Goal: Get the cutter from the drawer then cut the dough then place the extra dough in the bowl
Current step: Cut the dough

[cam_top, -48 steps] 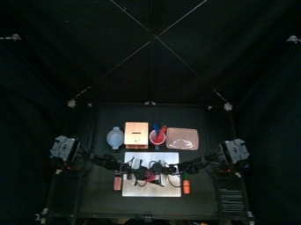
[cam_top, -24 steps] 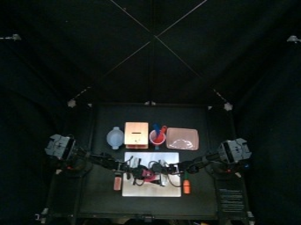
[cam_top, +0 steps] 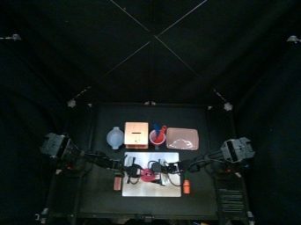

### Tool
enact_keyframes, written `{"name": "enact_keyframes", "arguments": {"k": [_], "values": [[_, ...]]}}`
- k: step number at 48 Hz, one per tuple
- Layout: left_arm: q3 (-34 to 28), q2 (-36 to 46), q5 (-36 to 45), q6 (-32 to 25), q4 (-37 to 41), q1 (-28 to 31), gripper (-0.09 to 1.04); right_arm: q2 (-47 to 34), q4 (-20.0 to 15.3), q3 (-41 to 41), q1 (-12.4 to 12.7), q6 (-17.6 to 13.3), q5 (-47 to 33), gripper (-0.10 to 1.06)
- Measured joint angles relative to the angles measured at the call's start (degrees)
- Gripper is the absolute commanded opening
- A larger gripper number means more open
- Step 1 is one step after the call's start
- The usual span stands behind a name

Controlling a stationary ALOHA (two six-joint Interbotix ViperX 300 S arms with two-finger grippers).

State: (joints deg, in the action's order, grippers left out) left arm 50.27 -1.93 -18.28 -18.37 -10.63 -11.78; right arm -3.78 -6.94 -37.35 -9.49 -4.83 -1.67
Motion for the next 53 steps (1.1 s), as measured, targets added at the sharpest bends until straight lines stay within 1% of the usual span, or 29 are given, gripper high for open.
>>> {"name": "enact_keyframes", "arguments": {"k": [7,11,21,30,41,53], "values": [[0.18,-2.81,-0.35,0.0,-0.35,0.0,0.58,0.0,0.09,2.11,0.09,0.0,5.19,1.02],[0.18,-4.48,-0.44,0.0,-0.79,-0.09,0.52,0.0,0.7,4.13,0.18,0.0,9.05,1.02],[-0.26,-7.65,-0.35,0.0,-2.2,-0.79,0.45,-0.79,1.58,8.0,0.44,-0.09,14.85,1.02],[-0.35,-8.0,-0.79,0.09,-2.81,-1.49,0.43,-2.72,1.67,9.84,0.88,-0.09,18.11,1.02],[-0.35,-7.47,-1.32,0.09,-3.16,-2.46,0.43,-3.43,1.67,10.28,1.32,-0.09,18.37,1.02],[-0.35,-5.1,-1.67,0.0,-3.16,-3.34,0.43,-3.52,1.67,10.28,1.41,-0.18,18.37,1.02]]}}
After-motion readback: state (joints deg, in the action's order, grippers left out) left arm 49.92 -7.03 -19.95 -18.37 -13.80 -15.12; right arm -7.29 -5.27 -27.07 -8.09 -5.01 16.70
